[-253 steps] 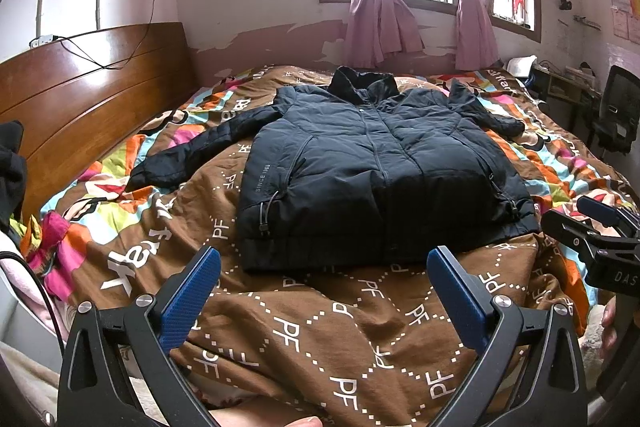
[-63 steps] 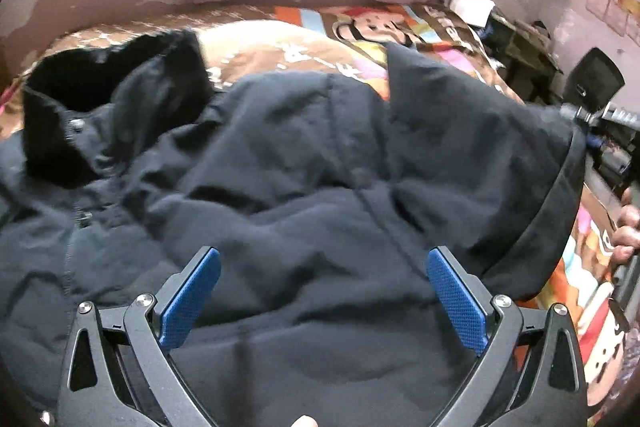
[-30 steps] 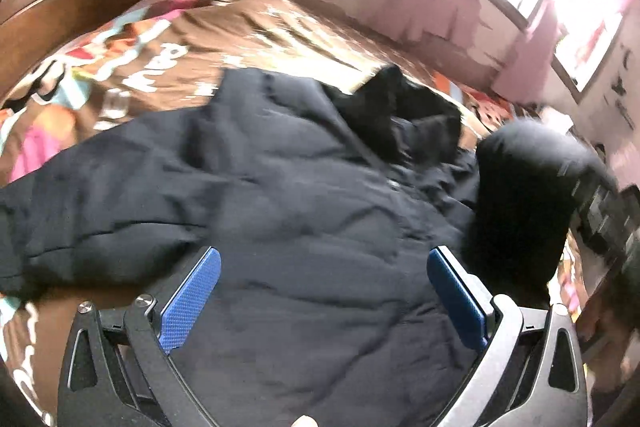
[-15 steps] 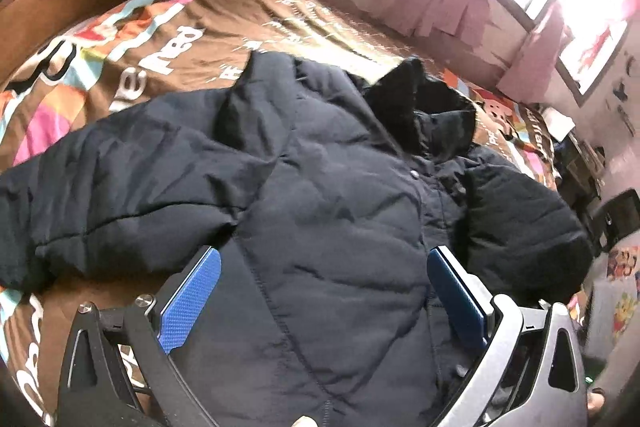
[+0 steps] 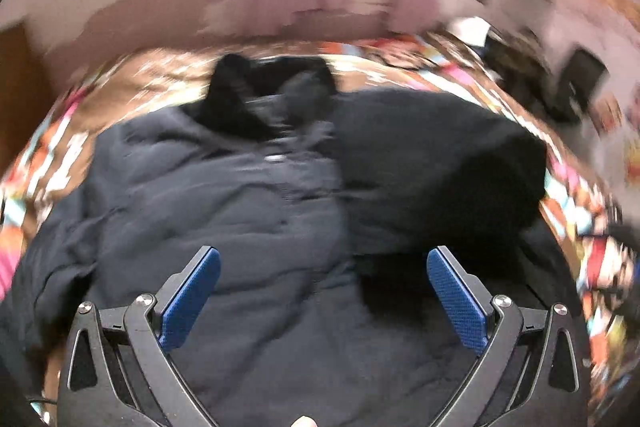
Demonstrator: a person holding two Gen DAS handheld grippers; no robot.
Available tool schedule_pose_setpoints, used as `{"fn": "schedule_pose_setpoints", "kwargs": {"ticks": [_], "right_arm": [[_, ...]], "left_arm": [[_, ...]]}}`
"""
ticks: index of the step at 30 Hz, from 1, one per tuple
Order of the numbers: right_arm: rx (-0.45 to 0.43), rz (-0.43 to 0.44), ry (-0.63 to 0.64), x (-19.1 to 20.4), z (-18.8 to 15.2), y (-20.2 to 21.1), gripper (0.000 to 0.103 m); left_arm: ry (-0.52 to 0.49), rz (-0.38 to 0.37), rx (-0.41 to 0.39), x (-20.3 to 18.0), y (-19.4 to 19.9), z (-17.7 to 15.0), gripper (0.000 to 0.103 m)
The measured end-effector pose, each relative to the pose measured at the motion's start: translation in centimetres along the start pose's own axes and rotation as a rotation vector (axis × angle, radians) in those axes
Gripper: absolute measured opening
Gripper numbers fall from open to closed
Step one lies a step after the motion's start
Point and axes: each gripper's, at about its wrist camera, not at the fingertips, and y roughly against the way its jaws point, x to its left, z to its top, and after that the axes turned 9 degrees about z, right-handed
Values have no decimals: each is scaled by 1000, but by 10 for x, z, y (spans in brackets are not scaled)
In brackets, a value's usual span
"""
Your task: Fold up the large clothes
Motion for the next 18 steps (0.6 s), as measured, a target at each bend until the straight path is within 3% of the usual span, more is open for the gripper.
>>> {"fn": "schedule_pose_setpoints", "kwargs": {"ticks": [4,7,11,14,18], "right_arm": [[-69,-57,-145,-47,-2,24,80],[-122,-63,-264,-78,-4,35,80],[-161,-86,-316,-103,-11,52,80],[-172,-103,-323,-117,-10,56,80],[-205,-114,-333,-126,-8,66,80]], "left_arm": [[-189,-37,-45,-64,-11,-5,101],[-303,-10,-85,-103,-20,-11,101],[-437,16,-153,-149,-31,-15,101],[-543,95,-179,-176,-53,-18,102],[-558,184,-183,-185,-83,-11,101]]}}
